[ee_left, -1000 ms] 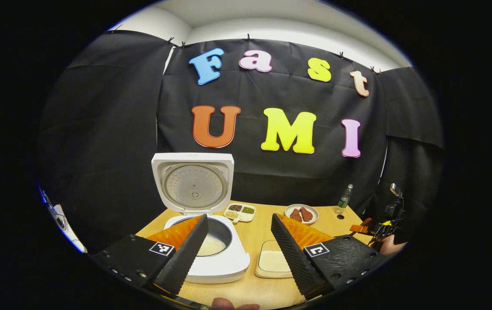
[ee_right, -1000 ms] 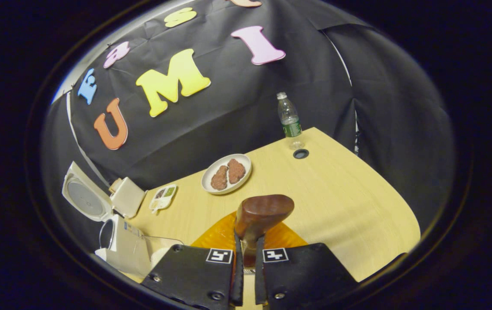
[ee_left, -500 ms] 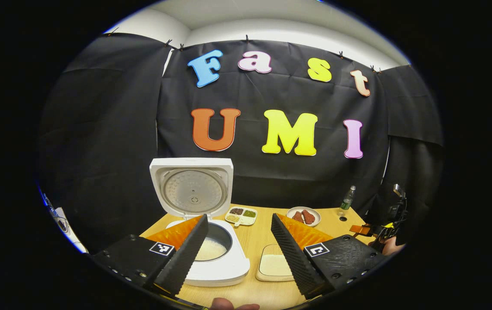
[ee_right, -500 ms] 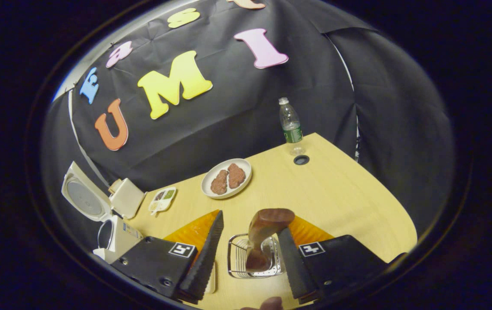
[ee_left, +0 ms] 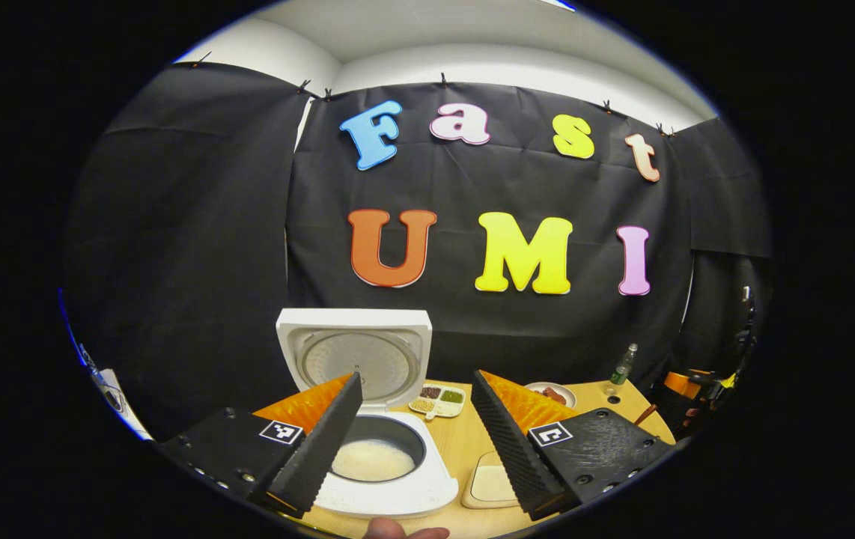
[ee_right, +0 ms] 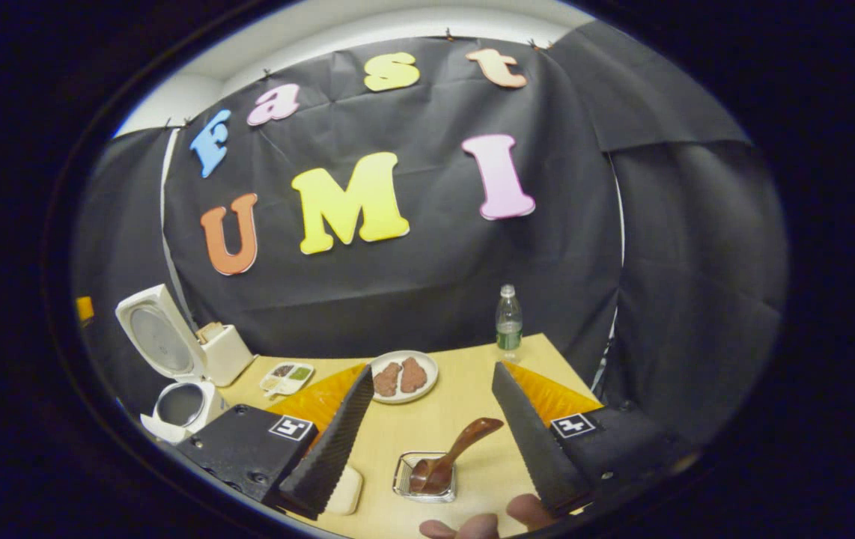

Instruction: Close the left gripper, press the button to open the rice cooker; take a wooden spoon from the chopstick holder with the right hand, scoop a spoonful of rice and pour it into the rice cooker, then put the wooden spoon back into the chopstick holder.

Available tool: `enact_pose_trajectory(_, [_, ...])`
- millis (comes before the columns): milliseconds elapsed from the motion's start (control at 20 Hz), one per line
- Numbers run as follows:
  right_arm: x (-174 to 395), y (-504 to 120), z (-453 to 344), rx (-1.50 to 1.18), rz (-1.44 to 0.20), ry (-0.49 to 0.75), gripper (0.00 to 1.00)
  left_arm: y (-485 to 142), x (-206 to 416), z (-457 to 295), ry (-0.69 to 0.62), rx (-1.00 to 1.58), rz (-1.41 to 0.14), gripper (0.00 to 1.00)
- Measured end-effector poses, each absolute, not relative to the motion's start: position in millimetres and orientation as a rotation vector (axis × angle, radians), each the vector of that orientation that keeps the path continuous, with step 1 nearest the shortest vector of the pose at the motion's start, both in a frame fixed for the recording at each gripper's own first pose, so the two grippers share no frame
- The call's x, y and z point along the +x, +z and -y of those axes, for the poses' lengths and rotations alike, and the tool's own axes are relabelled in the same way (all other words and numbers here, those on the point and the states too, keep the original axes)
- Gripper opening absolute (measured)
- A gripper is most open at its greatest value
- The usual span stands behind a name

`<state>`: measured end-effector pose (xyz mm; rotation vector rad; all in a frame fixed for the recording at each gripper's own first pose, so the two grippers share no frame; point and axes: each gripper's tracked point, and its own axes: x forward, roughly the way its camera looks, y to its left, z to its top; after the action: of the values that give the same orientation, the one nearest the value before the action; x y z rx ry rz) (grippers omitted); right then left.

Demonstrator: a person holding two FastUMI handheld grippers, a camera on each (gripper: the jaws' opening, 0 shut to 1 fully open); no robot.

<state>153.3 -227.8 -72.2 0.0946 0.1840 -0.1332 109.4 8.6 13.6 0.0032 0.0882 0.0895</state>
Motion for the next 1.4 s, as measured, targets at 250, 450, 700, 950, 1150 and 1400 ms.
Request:
enact_pose_trajectory(250, [140,-40,198,0.019,-0.134,-0.067,0.99,50,147,-37,0.137,-0.008,-0.050,0.94])
enact_pose_trajectory(450, [123,-31,193,0.022,-0.102,-0.064,1.00,66,186,-58,0.139,0.051,-0.050,0.94])
enact_pose_trajectory(700, [100,-37,199,0.044,-0.110,-0.091,1.00,64,240,-86,0.170,0.030,-0.081,0.94])
enact_pose_trajectory(950, [82,-52,231,0.016,-0.154,-0.172,1.00,33,281,-119,0.216,0.041,-0.157,0.94])
enact_pose_trajectory(1150, [68,-57,245,0.014,-0.174,-0.230,1.00,9,302,-124,0.215,0.023,-0.234,0.94])
enact_pose_trajectory(1400, [68,-64,235,0.034,-0.203,-0.227,0.97,-20,304,-126,0.224,-0.007,-0.361,0.95])
